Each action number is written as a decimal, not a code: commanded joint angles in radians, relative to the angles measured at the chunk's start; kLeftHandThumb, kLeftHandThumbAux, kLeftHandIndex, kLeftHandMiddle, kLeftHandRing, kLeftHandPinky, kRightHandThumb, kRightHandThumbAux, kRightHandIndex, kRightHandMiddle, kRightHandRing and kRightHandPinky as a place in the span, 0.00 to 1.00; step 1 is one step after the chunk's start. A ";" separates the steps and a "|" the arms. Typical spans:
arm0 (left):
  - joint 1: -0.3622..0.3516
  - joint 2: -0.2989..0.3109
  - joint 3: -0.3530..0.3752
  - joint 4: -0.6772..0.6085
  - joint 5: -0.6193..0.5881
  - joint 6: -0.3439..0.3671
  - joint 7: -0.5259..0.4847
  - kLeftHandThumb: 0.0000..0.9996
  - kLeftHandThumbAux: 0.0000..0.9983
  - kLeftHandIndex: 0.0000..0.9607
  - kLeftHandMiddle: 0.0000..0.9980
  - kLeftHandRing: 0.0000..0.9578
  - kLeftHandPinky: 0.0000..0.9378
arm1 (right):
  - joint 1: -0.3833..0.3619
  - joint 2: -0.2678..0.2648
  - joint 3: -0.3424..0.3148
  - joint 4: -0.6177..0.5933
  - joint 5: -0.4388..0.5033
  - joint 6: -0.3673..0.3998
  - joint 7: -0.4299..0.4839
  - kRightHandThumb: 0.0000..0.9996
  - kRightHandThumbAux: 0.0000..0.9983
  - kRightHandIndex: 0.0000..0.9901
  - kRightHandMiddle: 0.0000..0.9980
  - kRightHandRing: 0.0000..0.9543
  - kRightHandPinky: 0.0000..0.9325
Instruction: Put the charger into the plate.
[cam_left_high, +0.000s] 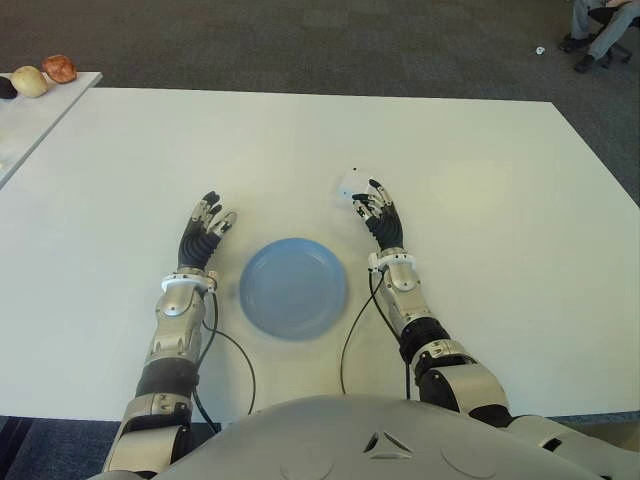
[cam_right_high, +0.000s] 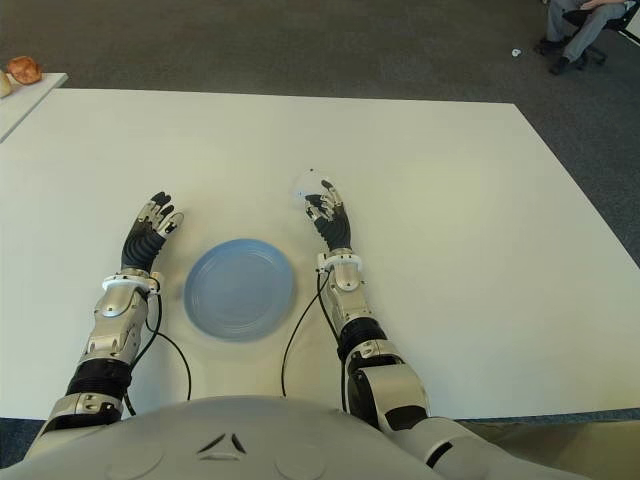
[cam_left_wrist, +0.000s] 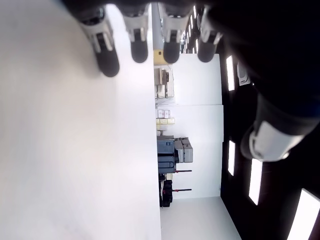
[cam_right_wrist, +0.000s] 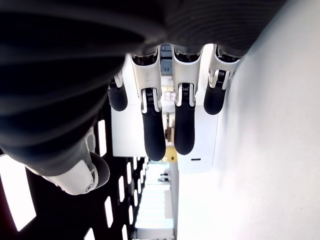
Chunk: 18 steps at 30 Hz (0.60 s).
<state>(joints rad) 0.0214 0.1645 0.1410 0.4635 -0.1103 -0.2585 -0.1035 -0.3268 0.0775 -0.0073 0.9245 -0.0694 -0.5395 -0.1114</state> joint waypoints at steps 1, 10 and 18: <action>0.062 -0.018 -0.016 0.076 0.008 0.091 -0.015 0.00 0.61 0.00 0.05 0.04 0.05 | 0.054 0.016 -0.004 0.048 0.009 0.048 0.002 0.38 0.65 0.11 0.37 0.32 0.18; 0.062 -0.025 -0.017 0.087 0.020 0.068 0.002 0.00 0.60 0.00 0.06 0.04 0.05 | 0.053 0.015 -0.007 0.052 0.012 0.041 0.006 0.38 0.65 0.11 0.37 0.33 0.20; 0.060 -0.034 -0.012 0.103 0.022 0.031 0.012 0.00 0.59 0.00 0.06 0.04 0.05 | 0.049 0.016 -0.008 0.058 0.012 0.040 0.005 0.41 0.65 0.12 0.38 0.34 0.19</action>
<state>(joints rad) 0.0198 0.1580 0.1420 0.4814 -0.1067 -0.2828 -0.1001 -0.3298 0.0785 -0.0092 0.9301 -0.0693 -0.5408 -0.1091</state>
